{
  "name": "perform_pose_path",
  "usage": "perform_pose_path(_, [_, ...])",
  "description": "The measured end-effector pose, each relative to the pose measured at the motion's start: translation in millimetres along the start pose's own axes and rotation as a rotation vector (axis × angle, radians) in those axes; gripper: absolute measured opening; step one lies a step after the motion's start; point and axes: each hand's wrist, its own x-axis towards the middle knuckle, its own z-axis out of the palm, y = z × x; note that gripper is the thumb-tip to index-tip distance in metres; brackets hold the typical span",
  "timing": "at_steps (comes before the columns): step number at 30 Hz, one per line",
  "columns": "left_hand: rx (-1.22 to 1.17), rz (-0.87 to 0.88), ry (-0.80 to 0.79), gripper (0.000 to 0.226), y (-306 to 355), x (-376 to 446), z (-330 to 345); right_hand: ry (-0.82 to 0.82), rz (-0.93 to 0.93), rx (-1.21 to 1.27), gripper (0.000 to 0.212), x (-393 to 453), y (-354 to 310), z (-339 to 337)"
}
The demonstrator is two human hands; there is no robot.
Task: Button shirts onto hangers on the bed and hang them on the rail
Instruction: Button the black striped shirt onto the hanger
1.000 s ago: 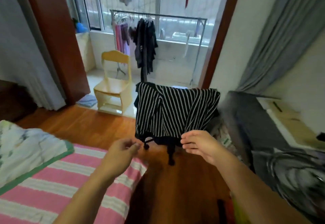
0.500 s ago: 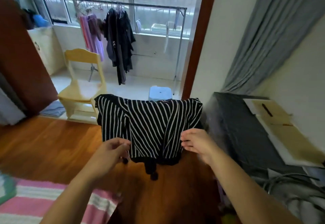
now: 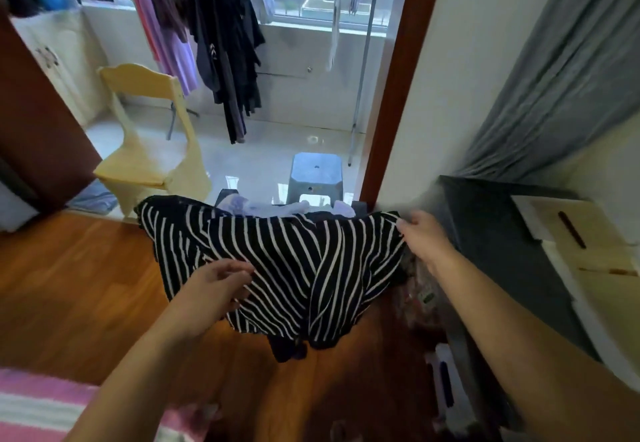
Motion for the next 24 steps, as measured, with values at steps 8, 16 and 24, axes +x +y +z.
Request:
perform_pose_path(8, [-0.14,-0.133,0.124,0.016,12,1,57,-0.319,-0.102,-0.25,0.028,71,-5,-3])
perform_pose_path(16, [-0.338,-0.214,-0.099,0.045,70,-4,127,-0.46,-0.802,-0.006,0.011,-8,-22,-49])
perform_pose_path(24, [-0.153,-0.294,0.077,0.013,25,-19,153,-1.042,-0.873,-0.316,0.015,-55,19,-15])
